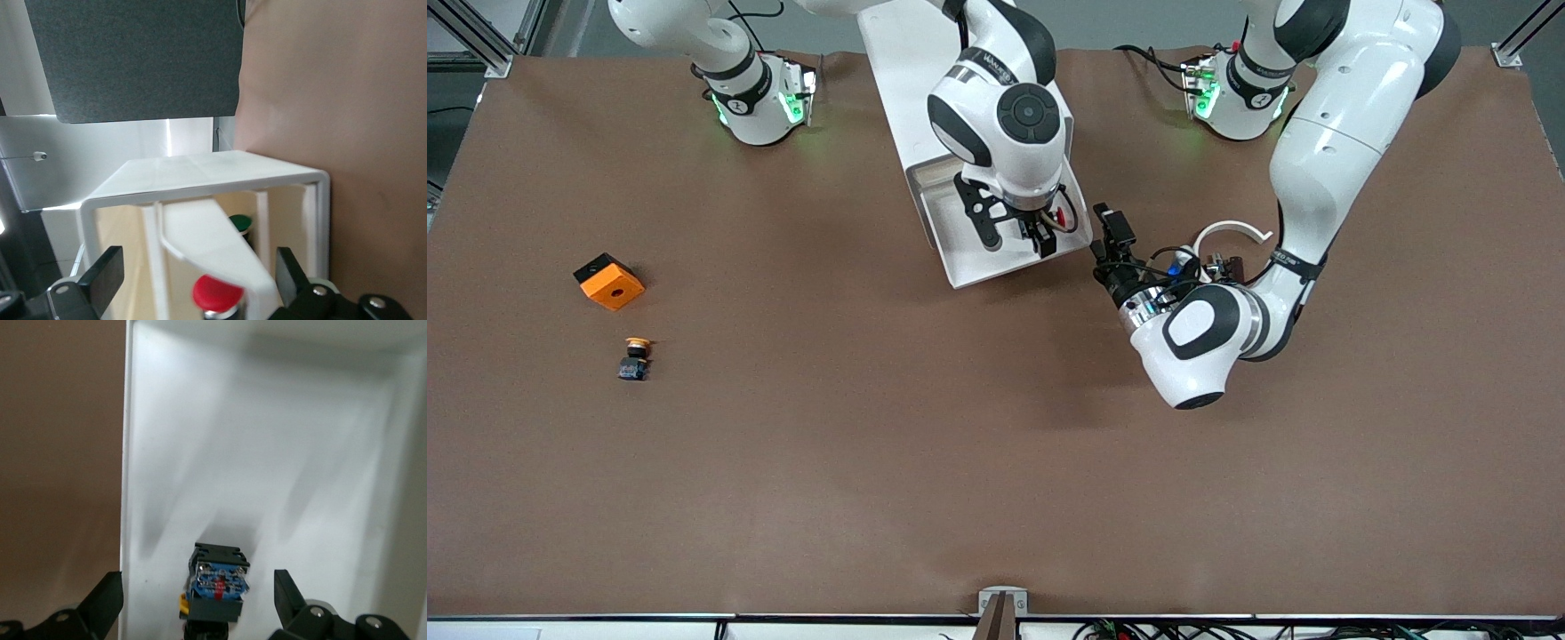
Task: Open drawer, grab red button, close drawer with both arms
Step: 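Grasp the red button inside the drawer with the right gripper, then lift the button out with the right gripper while the left gripper releases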
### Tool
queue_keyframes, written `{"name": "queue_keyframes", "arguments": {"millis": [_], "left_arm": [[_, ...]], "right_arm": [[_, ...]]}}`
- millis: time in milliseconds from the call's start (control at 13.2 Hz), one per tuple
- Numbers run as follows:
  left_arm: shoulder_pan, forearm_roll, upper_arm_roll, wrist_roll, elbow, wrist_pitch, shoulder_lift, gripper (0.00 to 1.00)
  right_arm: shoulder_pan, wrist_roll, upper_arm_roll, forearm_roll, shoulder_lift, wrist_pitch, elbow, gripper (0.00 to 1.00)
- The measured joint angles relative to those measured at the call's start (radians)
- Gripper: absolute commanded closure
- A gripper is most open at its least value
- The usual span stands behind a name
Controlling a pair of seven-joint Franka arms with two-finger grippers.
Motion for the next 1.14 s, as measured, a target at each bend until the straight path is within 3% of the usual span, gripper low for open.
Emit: {"name": "queue_keyframes", "arguments": {"millis": [378,1135], "left_arm": [[0.098,0.081,-0.108,0.119,0.001,-0.018,-0.036,0.0],[0.144,0.275,-0.117,0.601,0.001,-0.022,-0.165,0.0]], "right_arm": [[0.001,0.006,0.0,0.005,0.024,0.008,0.001,0.0],[0.001,0.008,0.0,0.054,0.025,0.008,0.001,0.0]]}}
